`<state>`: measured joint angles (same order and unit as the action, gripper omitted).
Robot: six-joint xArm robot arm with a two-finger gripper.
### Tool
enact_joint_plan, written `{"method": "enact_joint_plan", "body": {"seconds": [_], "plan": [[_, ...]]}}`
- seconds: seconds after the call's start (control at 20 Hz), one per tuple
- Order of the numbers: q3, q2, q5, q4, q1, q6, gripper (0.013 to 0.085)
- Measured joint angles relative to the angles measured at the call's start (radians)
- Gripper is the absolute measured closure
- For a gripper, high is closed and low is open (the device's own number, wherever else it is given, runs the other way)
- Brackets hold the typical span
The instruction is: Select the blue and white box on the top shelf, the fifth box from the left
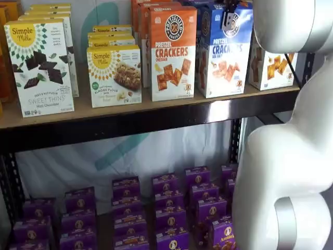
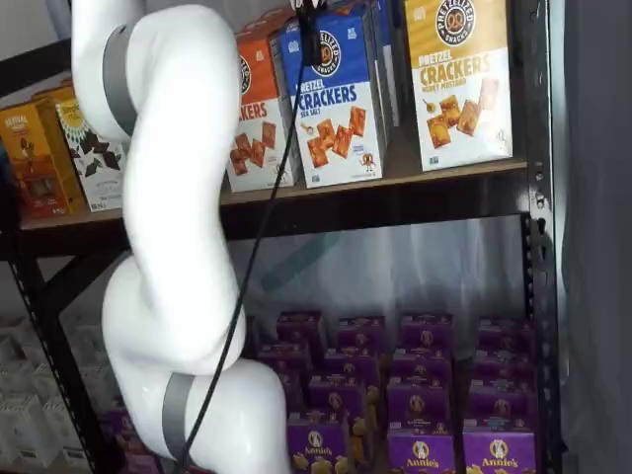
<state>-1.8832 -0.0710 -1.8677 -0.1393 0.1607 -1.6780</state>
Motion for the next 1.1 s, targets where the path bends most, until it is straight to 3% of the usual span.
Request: {"method": "enact_joint_plan", "body": {"seconds": [0.15,0.55,1.1], "plan": [[-0.003,-0.006,-0.013,0.009,-0.003,0.001,0.045],[0.11,-0.124,-0.004,0.046,-0.022,0.005,0.045],[0.293,-0.322,-0.055,0.065,0.0,-0.021,0.045]]}}
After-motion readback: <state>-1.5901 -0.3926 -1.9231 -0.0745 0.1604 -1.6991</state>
